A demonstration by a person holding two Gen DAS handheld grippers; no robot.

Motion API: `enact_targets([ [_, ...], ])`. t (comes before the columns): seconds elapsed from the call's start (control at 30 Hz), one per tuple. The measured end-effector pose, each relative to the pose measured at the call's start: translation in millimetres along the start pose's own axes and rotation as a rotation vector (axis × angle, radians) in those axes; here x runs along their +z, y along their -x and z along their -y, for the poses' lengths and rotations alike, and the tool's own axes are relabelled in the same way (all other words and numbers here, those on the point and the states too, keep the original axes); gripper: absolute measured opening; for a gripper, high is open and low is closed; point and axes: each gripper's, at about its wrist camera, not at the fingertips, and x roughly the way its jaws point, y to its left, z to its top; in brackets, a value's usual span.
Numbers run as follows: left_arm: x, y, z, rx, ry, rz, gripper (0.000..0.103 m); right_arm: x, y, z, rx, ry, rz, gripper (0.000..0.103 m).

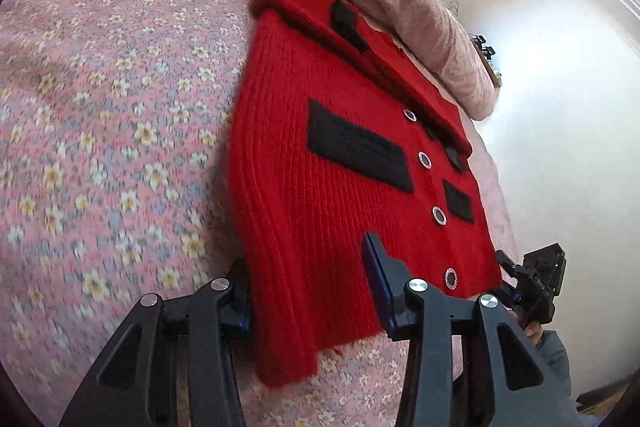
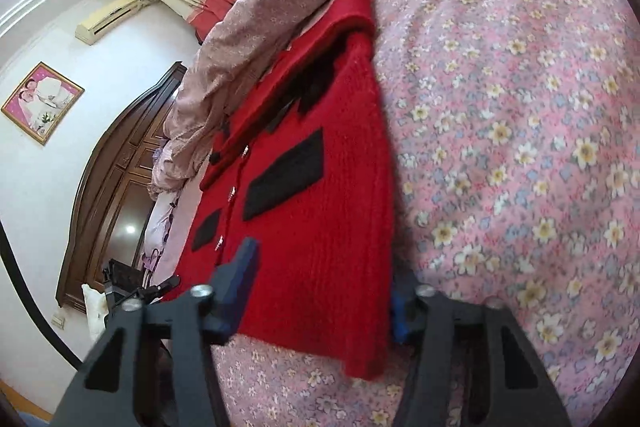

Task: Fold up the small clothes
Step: 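Grasp the cardigan hem with both tools and lift it toward the collar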

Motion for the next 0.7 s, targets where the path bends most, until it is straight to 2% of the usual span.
enact_targets([
  [0.1,-6,-1,2,0.011,-0.006,0.023,0.038,-3,-5,5,-0.005,-0.041,-0.001,0.024],
  [0.23,-6,-7,4,0.016,-0.007,0.024,0.038,-3,-7,3,-0.034,-0.025,-0.006,0.022],
  [0.27,-6,-8,5,0.021,-0.010,0.026,0.033,-3,-9,0,-0.050,-0.011,-0.006,0.020],
  [0.3,-6,-9,6,0.054,-0.015,0.029,0.017,-4,-10,-1,-0.062,-0.005,-0.005,0.013],
  [0.33,-6,-12,7,0.099,-0.018,0.031,0.007,-5,-11,0,-0.074,-0.007,-0.007,0.010],
  [0.37,-7,-12,5,0.108,-0.013,0.032,0.003,-6,-11,0,-0.077,-0.011,-0.004,0.008],
  [0.4,-7,-11,1,0.081,0.004,0.030,0.002,-6,-12,-1,-0.081,-0.013,0.001,0.008],
  [0.47,-7,-9,-2,0.064,0.030,0.032,0.001,-6,-10,-1,-0.091,-0.025,0.011,0.007],
  [0.57,-12,-7,2,0.086,0.032,0.055,0.001,-10,-3,0,-0.088,-0.044,0.042,0.006],
  [0.7,-23,-2,11,0.070,0.018,0.069,0.000,-13,10,0,-0.061,-0.050,0.059,0.006],
])
